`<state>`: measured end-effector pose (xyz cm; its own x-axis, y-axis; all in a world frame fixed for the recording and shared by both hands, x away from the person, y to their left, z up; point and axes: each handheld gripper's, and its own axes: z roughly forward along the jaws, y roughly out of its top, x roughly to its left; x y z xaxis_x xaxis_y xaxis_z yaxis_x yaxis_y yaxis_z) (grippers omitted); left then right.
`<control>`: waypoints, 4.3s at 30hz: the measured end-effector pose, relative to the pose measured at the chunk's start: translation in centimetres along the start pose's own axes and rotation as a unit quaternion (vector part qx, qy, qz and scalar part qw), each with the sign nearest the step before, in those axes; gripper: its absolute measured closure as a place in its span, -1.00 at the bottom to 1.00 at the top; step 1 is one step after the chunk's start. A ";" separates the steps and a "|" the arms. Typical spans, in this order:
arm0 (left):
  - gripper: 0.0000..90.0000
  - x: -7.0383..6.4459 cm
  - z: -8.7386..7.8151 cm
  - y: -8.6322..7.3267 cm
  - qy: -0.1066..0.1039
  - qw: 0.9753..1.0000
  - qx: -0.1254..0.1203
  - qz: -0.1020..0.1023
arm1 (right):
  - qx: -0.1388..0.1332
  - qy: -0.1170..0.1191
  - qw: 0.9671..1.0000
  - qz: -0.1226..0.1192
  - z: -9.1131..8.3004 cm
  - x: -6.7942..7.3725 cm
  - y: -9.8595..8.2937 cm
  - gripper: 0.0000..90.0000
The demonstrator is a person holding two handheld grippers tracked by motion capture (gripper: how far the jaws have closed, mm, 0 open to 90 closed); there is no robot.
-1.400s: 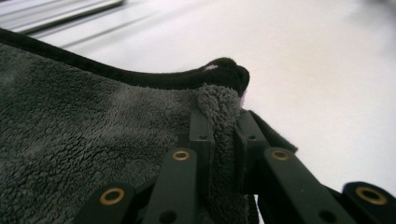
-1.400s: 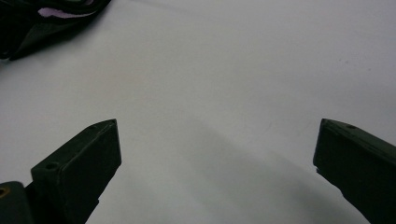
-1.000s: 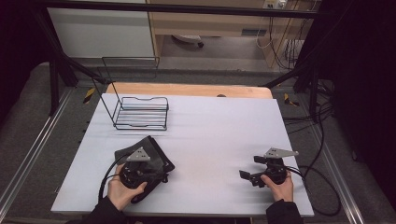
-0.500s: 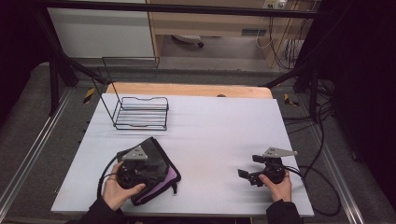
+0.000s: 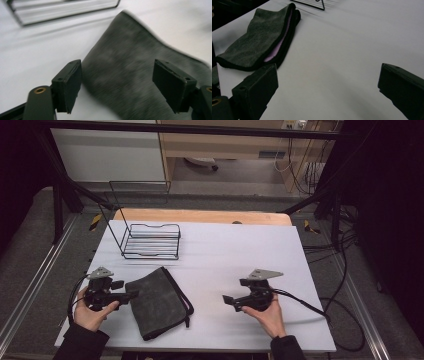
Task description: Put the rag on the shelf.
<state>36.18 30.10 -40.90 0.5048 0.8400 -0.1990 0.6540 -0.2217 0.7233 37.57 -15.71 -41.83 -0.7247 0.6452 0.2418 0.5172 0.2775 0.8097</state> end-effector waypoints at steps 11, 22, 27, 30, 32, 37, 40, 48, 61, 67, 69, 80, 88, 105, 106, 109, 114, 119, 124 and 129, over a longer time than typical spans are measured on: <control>-0.52 2.1 0.6 -1.6 0.022 1.000 -0.002 -0.010 | 0.044 0.045 0.998 -0.031 8.1 5.5 2.6 -0.42; -0.48 2.2 0.9 -1.8 0.025 1.000 0.002 -0.011 | 0.096 0.049 0.994 -0.032 12.2 6.7 1.7 -0.15; -0.46 2.1 0.8 -1.8 0.026 1.000 -0.004 -0.010 | 0.100 0.052 0.993 -0.029 12.2 6.8 1.6 -0.02; -0.45 2.1 0.8 -1.8 0.025 1.000 -0.003 -0.011 | 0.113 0.060 0.992 -0.023 12.1 7.2 1.7 0.16; -0.44 2.1 0.9 -1.8 0.025 1.000 -0.002 -0.011 | 0.119 0.065 0.991 -0.011 12.2 7.2 1.8 0.28; -0.42 2.0 0.9 -1.8 0.023 1.000 -0.002 -0.008 | 0.124 0.073 0.990 0.004 12.1 7.1 1.9 0.68; -0.40 1.8 0.9 -1.8 0.018 1.000 -0.003 -0.009 | 0.119 0.073 0.990 0.010 11.9 7.2 2.0 0.81; -0.22 1.1 1.3 -2.0 -0.009 1.000 0.007 -0.014 | 0.108 0.057 0.992 0.028 10.8 7.6 1.5 0.84; 0.34 0.7 2.8 -2.3 -0.033 0.998 0.038 -0.034 | 0.021 0.030 0.999 -0.032 13.0 5.3 6.0 -0.11; 0.53 0.5 2.8 -2.3 -0.037 0.998 0.038 -0.032 | 0.044 0.035 0.998 -0.038 17.9 4.3 8.0 -0.12; 0.56 0.5 2.9 -2.2 -0.036 0.998 0.038 -0.031 | 0.053 0.042 0.997 -0.034 19.2 4.1 8.2 -0.08; 0.58 0.4 2.9 -2.1 -0.033 0.999 0.035 -0.019 | 0.087 0.088 0.992 -0.008 20.8 4.1 7.8 0.70; 0.13 0.2 2.5 -2.0 -0.033 0.999 0.010 -0.020 | 0.055 0.033 0.998 0.004 19.2 4.7 7.3 0.79; -0.03 -1.3 2.9 -1.9 -0.051 0.999 0.009 0.017 | 0.014 -0.105 0.992 0.067 13.6 4.1 4.8 0.79; -0.03 -1.4 2.9 -1.9 -0.051 0.998 0.010 0.019 | 0.014 -0.109 0.992 0.067 13.5 4.0 4.7 0.79; -0.06 -1.5 2.9 -1.8 -0.049 0.998 0.009 0.023 | 0.017 -0.114 0.991 0.069 13.7 3.8 4.4 0.76; -0.25 -1.2 2.9 -1.3 -0.045 0.998 0.006 0.031 | 0.003 -0.103 0.993 0.057 13.7 3.3 4.3 0.44; -0.47 -1.0 2.8 -0.3 -0.027 0.999 -0.007 0.033 | -0.007 -0.081 0.996 0.023 12.7 2.8 4.9 -0.03; -0.67 -0.5 3.2 1.1 -0.015 1.000 -0.007 0.025 | -0.002 -0.044 0.999 -0.006 11.5 2.7 5.1 -0.44; -0.66 -0.2 4.3 2.6 -0.005 1.000 -0.014 0.020 | 0.005 -0.029 0.999 -0.020 10.1 2.3 4.9 -0.67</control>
<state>40.22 27.26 -41.87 0.5355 0.8261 -0.1754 0.6171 -0.2410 0.7491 42.99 -5.65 -42.74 -0.7181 0.6728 0.1780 0.4931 0.3114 0.8123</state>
